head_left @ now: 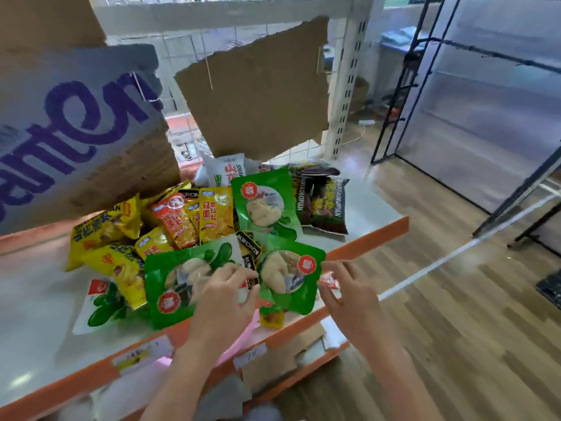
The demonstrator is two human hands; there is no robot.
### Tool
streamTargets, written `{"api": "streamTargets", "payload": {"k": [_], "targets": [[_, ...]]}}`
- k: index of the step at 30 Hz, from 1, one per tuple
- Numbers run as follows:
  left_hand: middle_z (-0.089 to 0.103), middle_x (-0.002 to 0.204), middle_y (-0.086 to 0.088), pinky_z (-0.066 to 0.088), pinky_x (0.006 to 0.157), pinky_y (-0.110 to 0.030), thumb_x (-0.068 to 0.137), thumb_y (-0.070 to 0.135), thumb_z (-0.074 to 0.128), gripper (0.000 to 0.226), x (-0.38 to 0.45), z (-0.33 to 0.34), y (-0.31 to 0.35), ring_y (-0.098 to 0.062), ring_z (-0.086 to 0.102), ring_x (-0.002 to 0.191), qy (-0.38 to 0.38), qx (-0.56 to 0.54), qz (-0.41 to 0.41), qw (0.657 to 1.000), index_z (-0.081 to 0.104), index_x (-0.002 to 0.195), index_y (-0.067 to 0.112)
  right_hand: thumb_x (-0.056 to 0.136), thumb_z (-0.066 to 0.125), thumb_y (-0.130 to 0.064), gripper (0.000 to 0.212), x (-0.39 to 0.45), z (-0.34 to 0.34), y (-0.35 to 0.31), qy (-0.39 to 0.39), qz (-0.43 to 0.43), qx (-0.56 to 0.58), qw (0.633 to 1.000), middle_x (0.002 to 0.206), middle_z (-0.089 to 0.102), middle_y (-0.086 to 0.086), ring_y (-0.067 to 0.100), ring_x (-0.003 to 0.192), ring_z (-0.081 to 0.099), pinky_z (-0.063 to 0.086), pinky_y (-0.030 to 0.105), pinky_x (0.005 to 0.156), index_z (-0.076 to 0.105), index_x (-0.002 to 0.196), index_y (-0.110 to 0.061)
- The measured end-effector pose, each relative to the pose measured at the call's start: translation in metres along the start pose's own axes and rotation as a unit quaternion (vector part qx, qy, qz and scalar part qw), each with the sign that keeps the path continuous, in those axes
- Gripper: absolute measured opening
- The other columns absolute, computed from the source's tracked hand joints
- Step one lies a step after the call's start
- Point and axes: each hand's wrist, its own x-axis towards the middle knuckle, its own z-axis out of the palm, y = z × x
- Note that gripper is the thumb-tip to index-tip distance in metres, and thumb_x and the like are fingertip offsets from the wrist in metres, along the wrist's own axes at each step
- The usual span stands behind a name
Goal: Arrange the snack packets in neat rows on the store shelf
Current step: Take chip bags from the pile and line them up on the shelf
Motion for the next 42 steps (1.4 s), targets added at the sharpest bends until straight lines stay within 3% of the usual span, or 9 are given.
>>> {"api": "streamTargets", "payload": {"k": [6,12,14,19,27,31,35,38,42], "targets": [[0.056,0.098,0.008,0.043,0.075,-0.025,0.086,0.023,0.063,0.016,0.036,0.006,0.009,-0.01,0.052,0.084,0.006,-0.004,-0.029,1.0,0.067,0.101,0.022,0.089,0.061,-0.025,0.03,0.044,0.0,0.011,-0.005,-0.032,0.003,0.999,0.113,0.054,-0.005,0.012,0.093,0.058,0.05,0.026,0.081,0.058,0.117,-0.016],[0.052,0.098,0.007,0.037,0.081,-0.023,0.086,0.021,0.063,0.019,0.094,0.013,0.01,-0.01,0.049,0.091,0.013,-0.001,-0.009,1.0,0.066,0.105,0.017,0.091,0.057,-0.025,0.035,0.107,-0.008,0.022,-0.004,-0.048,-0.002,0.999,0.119,0.051,-0.002,0.005,0.091,0.048,0.039,0.016,0.078,0.055,0.125,-0.016],[0.051,0.098,0.007,0.042,0.082,-0.026,0.086,0.022,0.063,0.021,0.112,0.01,0.009,-0.011,0.049,0.091,0.016,-0.001,-0.004,1.0,0.065,0.106,0.019,0.091,0.057,-0.025,0.034,0.128,-0.008,0.021,-0.005,-0.057,-0.003,0.998,0.117,0.052,0.0,0.01,0.092,0.052,0.04,0.017,0.077,0.055,0.124,-0.014],[0.054,0.104,0.003,0.034,0.086,-0.022,0.087,0.023,0.062,0.023,0.161,-0.007,-0.001,-0.014,0.049,0.102,0.058,0.023,-0.009,0.998,0.063,0.109,0.016,0.09,0.058,-0.024,0.032,0.181,-0.013,0.019,0.014,-0.095,-0.009,0.995,0.115,0.056,0.004,0.021,0.094,0.056,0.038,0.023,0.075,0.058,0.12,-0.011],[0.045,0.119,-0.016,0.038,0.092,-0.042,0.086,0.043,0.057,0.053,0.211,-0.024,-0.02,-0.034,0.046,0.112,0.075,0.168,-0.19,0.964,0.045,0.123,0.007,0.093,0.052,-0.031,0.035,0.286,-0.015,0.033,-0.006,-0.061,-0.079,0.995,0.12,0.053,0.014,0.033,0.11,0.049,0.04,0.035,0.087,0.056,0.119,-0.008],[0.054,0.12,-0.02,0.045,0.085,-0.04,0.079,0.063,0.057,0.087,0.216,-0.021,-0.025,-0.035,0.054,0.111,0.028,0.204,-0.282,0.937,0.034,0.129,-0.005,0.093,0.044,-0.046,0.052,0.321,-0.005,0.046,-0.093,0.025,-0.132,0.987,0.122,0.053,0.024,0.037,0.111,0.05,0.042,0.038,0.086,0.05,0.122,-0.003],[0.059,0.117,-0.017,0.044,0.081,-0.035,0.08,0.059,0.059,0.071,0.221,-0.019,-0.019,-0.033,0.056,0.108,0.004,0.198,-0.3,0.933,0.049,0.117,0.0,0.089,0.05,-0.05,0.073,0.334,0.004,0.048,-0.192,0.119,-0.087,0.97,0.133,0.048,0.022,0.036,0.121,0.048,0.042,0.038,0.092,0.027,0.139,-0.002],[0.062,0.109,-0.017,0.043,0.075,-0.035,0.081,0.049,0.064,0.053,0.225,-0.017,-0.009,-0.033,0.058,0.101,0.02,0.176,-0.283,0.943,0.054,0.106,0.003,0.086,0.059,-0.042,0.064,0.337,0.005,0.041,-0.171,0.124,-0.066,0.975,0.125,0.054,0.019,0.035,0.113,0.053,0.045,0.04,0.086,0.03,0.13,-0.006],[0.064,0.095,-0.011,0.044,0.074,-0.037,0.082,0.039,0.067,0.036,0.23,-0.018,0.004,-0.029,0.06,0.089,0.098,0.156,-0.219,0.958,0.053,0.095,0.008,0.087,0.054,-0.025,0.046,0.334,-0.001,0.027,-0.113,0.071,-0.071,0.989,0.109,0.061,0.016,0.034,0.101,0.057,0.04,0.034,0.072,0.035,0.124,-0.005]]}}
